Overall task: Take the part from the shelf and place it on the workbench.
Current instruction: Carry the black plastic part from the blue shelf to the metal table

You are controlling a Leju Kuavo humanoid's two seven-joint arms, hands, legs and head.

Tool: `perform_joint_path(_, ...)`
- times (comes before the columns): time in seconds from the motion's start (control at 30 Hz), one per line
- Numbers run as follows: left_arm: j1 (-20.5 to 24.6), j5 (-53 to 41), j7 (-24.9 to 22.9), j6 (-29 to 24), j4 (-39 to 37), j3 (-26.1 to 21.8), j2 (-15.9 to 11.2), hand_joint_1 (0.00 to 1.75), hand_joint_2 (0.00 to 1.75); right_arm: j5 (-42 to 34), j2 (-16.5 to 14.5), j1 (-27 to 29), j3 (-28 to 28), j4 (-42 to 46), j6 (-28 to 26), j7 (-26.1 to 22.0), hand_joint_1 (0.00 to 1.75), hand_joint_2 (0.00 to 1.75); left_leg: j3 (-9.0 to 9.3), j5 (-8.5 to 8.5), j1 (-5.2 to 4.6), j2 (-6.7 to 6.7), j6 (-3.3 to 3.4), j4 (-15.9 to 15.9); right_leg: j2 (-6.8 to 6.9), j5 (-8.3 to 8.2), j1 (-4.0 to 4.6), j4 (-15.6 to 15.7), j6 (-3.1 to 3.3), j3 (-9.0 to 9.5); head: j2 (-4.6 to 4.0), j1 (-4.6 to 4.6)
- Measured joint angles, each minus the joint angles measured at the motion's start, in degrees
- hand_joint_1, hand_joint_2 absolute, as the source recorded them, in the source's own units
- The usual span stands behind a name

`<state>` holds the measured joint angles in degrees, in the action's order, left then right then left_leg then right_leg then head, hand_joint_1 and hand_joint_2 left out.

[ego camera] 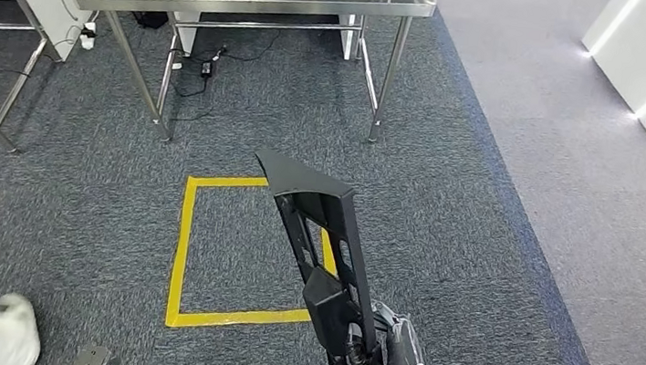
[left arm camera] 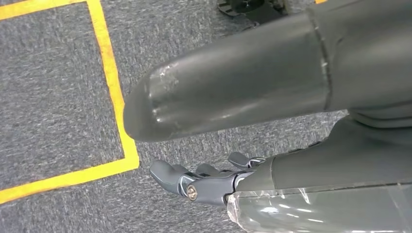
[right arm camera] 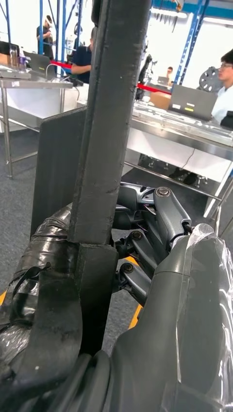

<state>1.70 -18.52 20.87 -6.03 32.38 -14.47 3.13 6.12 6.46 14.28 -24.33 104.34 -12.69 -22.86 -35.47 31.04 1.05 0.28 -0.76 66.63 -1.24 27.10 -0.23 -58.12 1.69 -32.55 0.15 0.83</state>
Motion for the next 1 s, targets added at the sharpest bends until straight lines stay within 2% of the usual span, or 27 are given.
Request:
perform_joint_path(0.03,0.1,-0.1,-0.1,0.0,-0.2,-0.2,0.0,0.0,0.0,0.0,0.0,0.0,0.0,0.0,0.0,0.0,1.75,1.75,1.51,-1.7,-0.1,-0.18,0.23,-3.7,-0.23,0.28,0.1,-0.3,-0.23,0.07,0.0,0.0)
perform_joint_path(0.07,0.1,0.1,-0.2,0.0,-0.5,-0.5,-0.1,0.0,0.0,0.0,0.0,0.0,0.0,0.0,-0.1,0.0,1.75,1.75,2.66,-2.71,-0.21,-0.35,0.51,-6.4,-0.43,0.5,0.17,-0.6,-0.51,0.06,-0.01,0.01)
perform_joint_path(0.1,0.1,0.5,-0.3,0.1,-0.7,-0.9,-0.1,0.0,0.0,0.0,0.0,0.1,0.0,0.1,-0.4,-0.1,1.75,1.75,3.27,-2.95,-0.34,-0.49,0.78,-7.9,-0.57,0.65,0.21,-0.8,-0.8,0.0,-0.01,0.01)
perform_joint_path(0.2,-0.9,2.3,0.8,1.0,-2.1,-3.2,-0.2,0.0,0.0,0.4,0.0,1.4,0.1,1.1,-2.2,-0.7,1.75,1.75,3.61,-2.89,-0.36,-0.4,1.7,-8.4,-0.63,0.86,0.11,-0.9,-1.62,-0.06,0.0,0.01)
perform_joint_path(0.23,-1.6,2.7,1.7,1.5,-2.9,-4.3,-0.3,0.0,0.0,0.6,0.0,2.0,0.3,1.7,-2.9,-0.9,1.75,1.75,3.8,-2.92,-0.25,-0.27,2.12,-8.7,-0.33,1.42,0.07,-1.6,-1.9,-0.34,-0.01,0.01)
perform_joint_path(0.3,-2.8,3.1,3.6,2.5,-4.7,-6.5,-0.5,0.0,0.0,1.1,0.0,2.9,0.7,3.0,-4.0,-1.2,1.75,1.75,4.14,-2.77,-0.06,0.11,2.87,-9.2,0.39,3.69,-0.11,-5.5,-2.41,-2.2,0.0,0.02)
perform_joint_path(0.37,-3.4,3.1,4.5,3.0,-5.7,-7.5,-0.6,0.0,0.0,1.3,0.0,3.2,1.0,3.7,-4.5,-1.3,1.75,1.75,4.2,-2.57,-0.07,0.3,3.15,-9.2,0.66,5.31,-0.19,-8.7,-2.64,-3.86,0.01,0.02)
perform_joint_path(0.5,-3.4,3.1,4.6,3.1,-5.8,-7.6,-0.7,0.0,0.0,1.4,0.0,3.2,1.0,3.8,-4.5,-1.3,1.75,1.75,4.21,-2.54,-0.07,0.32,3.16,-9.2,0.67,5.54,-0.22,-9.3,-2.67,-4.16,0.01,0.02)
perform_joint_path(0.57,-4.1,2.8,4.9,3.3,-7.2,-8.8,-0.8,0.0,0.0,1.6,0.0,4.0,1.4,4.6,-5.0,-1.3,1.75,1.75,4.6,-2.15,-0.07,0.44,3.08,-9.2,0.77,6.4,-0.46,-13.5,-2.94,-6.66,0.0,0.02)
perform_joint_path(0.6,-4.5,2.3,5.1,3.3,-8.3,-9.7,-1.0,0.0,0.0,1.9,0.0,4.7,1.8,5.3,-5.4,-1.2,1.75,1.75,5.13,-1.75,-0.04,0.49,2.96,-9.2,0.87,5.53,-0.67,-14.1,-3.1,-7.27,0.0,0.02)
perform_joint_path(0.63,-4.9,1.4,5.1,3.4,-9.7,-10.9,-1.1,0.0,0.0,2.4,0.0,5.5,2.2,6.2,-6.0,-0.9,1.75,1.75,5.94,-1.03,-0.1,0.53,2.59,-9.2,1.19,3.99,-0.72,-12.1,-3.11,-6.57,0.0,0.02)
perform_joint_path(0.7,-5.0,-1.0,4.6,3.3,-11.1,-13.2,-1.0,0.0,0.0,3.5,0.0,7.1,2.8,8.2,-7.4,0.2,1.75,1.75,7.85,0.52,-0.12,0.64,1.21,-9.5,1.4,0.92,-0.61,-4.0,-2.08,-2.45,0.0,0.01)
perform_joint_path(0.73,-5.0,-2.1,4.3,3.4,-11.4,-14.1,-1.0,0.0,0.0,3.9,0.0,7.6,3.0,9.0,-8.0,0.8,1.75,1.75,8.36,1.28,-0.1,0.59,0.52,-9.1,1.44,0.76,-0.51,-1.1,-1.39,-0.6,0.0,0.0)
perform_joint_path(0.77,-4.8,-2.9,4.0,3.6,-11.4,-14.9,-1.0,0.0,0.0,4.2,0.0,7.9,3.0,9.6,-8.5,1.3,1.75,1.75,8.02,2.1,0.0,0.54,0.09,-7.6,1.27,1.26,-0.53,-0.6,-0.71,0.2,0.0,-0.01)
perform_joint_path(0.8,-4.8,-3.4,3.9,3.7,-11.4,-15.5,-1.0,0.0,0.0,4.4,-0.1,8.0,3.0,9.8,-8.8,1.6,1.75,1.75,6.65,3.12,0.09,0.38,-0.03,-4.8,1.25,1.59,-0.59,-0.2,-0.34,0.99,0.01,-0.02)
perform_joint_path(0.87,-4.8,-4.2,3.7,4.0,-11.4,-16.5,-1.0,0.0,0.0,4.5,-0.1,8.1,3.0,10.0,-9.2,2.2,1.75,1.75,1.62,5.4,0.07,0.25,-0.09,3.1,1.19,2.59,-0.37,0.0,0.18,2.25,0.01,-0.02)
perform_joint_path(0.9,-4.9,-4.8,3.7,4.0,-11.4,-17.0,-1.0,0.0,0.0,4.6,-0.1,8.3,3.0,10.0,-9.4,2.5,1.75,1.75,-0.92,5.62,0.06,0.23,-0.09,6.2,1.08,3.21,-0.27,0.0,0.26,2.94,0.01,-0.02)
perform_joint_path(0.93,-5.1,-5.4,3.6,4.1,-11.4,-17.5,-0.9,0.0,0.0,4.5,-0.1,8.5,3.0,10.0,-9.5,2.8,1.75,1.75,-2.68,4.62,0.05,0.22,-0.04,7.4,0.93,3.91,-0.18,0.0,0.29,3.79,0.01,-0.02)
perform_joint_path(0.97,-5.2,-5.9,3.5,4.1,-11.4,-18.0,-0.8,0.0,0.0,4.5,-0.1,8.6,3.0,10.0,-9.7,3.1,1.75,1.75,-3.43,2.34,0.05,0.22,0.08,6.4,0.74,4.68,-0.1,0.0,0.25,4.79,0.01,-0.02)
perform_joint_path(1.0,-5.3,-6.4,3.4,4.1,-11.5,-18.5,-0.8,0.0,0.0,4.4,-0.1,8.8,3.0,10.0,-9.9,3.4,1.75,1.75,-3.25,-0.93,0.03,0.19,0.32,3.3,0.58,5.55,-0.03,0.0,0.16,5.9,0.01,-0.02)
